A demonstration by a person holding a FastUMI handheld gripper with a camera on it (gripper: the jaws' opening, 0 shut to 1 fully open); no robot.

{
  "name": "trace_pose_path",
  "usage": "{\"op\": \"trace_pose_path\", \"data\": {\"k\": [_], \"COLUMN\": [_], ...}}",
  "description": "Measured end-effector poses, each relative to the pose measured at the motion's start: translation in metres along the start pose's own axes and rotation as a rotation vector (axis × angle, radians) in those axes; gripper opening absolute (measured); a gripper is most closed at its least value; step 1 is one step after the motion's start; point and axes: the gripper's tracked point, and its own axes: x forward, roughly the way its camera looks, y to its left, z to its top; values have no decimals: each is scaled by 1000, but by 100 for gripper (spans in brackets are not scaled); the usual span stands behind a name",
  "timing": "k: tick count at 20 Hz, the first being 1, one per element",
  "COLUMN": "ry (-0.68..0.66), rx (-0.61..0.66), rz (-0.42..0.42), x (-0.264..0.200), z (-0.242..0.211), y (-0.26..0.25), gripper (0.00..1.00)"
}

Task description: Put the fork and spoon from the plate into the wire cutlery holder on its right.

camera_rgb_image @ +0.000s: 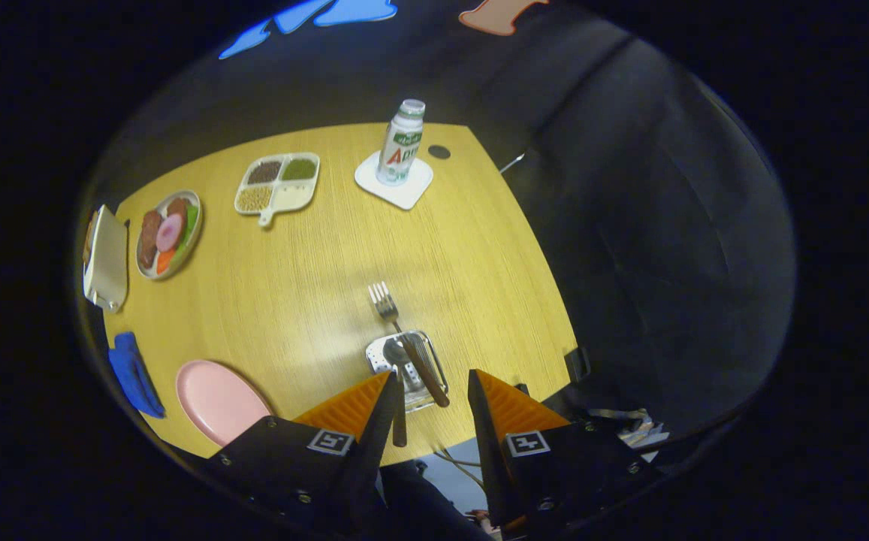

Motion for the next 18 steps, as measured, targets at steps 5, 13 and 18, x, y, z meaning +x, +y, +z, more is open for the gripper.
{"op": "trace_pose_path", "data": {"k": [5,13,18], "ry": [-381,-908,-1048], "rx": [93,177,163], "rz": [62,174,181], "x": [-49,-166,-219], "z": [66,130,133], "y": [13,35,37], "gripper": [59,58,58]}}
